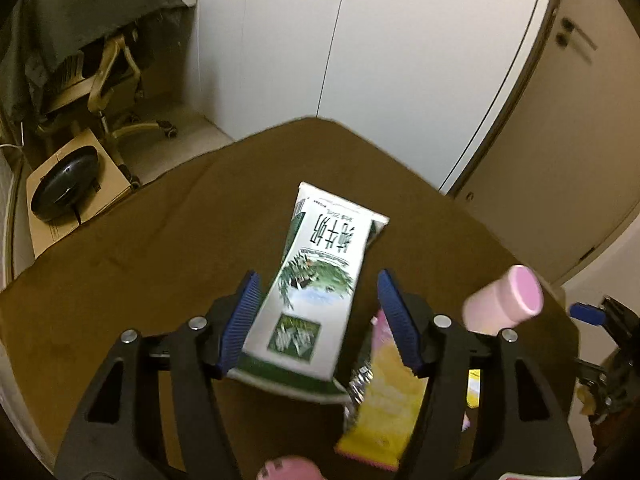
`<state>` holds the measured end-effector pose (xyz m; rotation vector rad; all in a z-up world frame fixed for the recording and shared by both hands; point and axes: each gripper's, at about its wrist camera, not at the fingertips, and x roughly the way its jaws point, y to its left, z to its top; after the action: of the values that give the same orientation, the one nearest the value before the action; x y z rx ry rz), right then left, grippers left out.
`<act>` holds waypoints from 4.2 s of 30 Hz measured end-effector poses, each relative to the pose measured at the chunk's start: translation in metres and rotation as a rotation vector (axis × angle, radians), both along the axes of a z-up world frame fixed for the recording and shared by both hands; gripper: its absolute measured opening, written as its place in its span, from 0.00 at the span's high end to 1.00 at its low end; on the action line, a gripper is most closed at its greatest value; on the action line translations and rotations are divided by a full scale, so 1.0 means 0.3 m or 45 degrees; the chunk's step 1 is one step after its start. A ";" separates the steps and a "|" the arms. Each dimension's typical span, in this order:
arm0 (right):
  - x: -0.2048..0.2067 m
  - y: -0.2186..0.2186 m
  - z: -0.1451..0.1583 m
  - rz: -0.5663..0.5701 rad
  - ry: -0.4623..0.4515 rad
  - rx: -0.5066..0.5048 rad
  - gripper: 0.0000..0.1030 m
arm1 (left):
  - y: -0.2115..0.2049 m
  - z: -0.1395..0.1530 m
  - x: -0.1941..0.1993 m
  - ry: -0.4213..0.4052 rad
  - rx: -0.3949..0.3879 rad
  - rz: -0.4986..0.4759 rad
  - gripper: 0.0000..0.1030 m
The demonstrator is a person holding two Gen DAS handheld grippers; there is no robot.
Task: Collect trash
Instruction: 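Grasp the yellow-pink chip bag with the left gripper while the right grasps the yellow snack bar, then carry the chip bag and snack bar over the yellow bag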
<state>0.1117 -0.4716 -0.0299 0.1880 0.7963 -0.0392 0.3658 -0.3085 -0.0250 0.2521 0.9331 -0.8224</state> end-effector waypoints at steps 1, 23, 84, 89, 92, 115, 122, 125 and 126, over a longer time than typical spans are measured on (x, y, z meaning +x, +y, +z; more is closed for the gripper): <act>0.000 0.004 -0.004 0.016 0.003 0.016 0.36 | -0.005 -0.008 0.004 -0.002 0.017 0.001 0.43; 0.004 0.063 -0.071 0.191 0.065 0.081 0.81 | -0.054 -0.093 -0.259 0.048 0.099 -0.170 0.43; -0.024 0.099 -0.022 0.179 -0.008 0.084 0.81 | 0.107 -0.018 -0.445 0.093 -0.061 0.036 0.46; -0.057 0.066 -0.041 0.144 0.015 0.095 0.81 | 0.045 -0.102 -0.438 0.108 0.049 0.103 0.46; -0.068 0.045 -0.044 0.123 0.015 0.100 0.81 | 0.022 -0.122 -0.443 0.099 0.108 0.126 0.69; 0.066 0.326 0.151 0.370 -0.148 0.036 0.81 | 0.482 0.185 -0.610 -0.050 -0.172 0.421 0.94; 0.163 0.548 0.222 0.545 -0.182 0.048 0.81 | 0.798 0.216 -0.656 -0.083 -0.216 0.667 0.94; 0.205 0.678 0.245 0.638 -0.189 0.046 0.81 | 0.930 0.212 -0.675 -0.085 -0.222 0.765 0.94; 0.217 0.712 0.254 0.660 -0.190 0.051 0.81 | 0.979 0.210 -0.681 -0.087 -0.223 0.803 0.94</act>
<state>0.1768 -0.2581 0.0462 0.0180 0.6775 0.4751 0.1615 -0.0149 0.0381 -0.1650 0.8033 -0.3048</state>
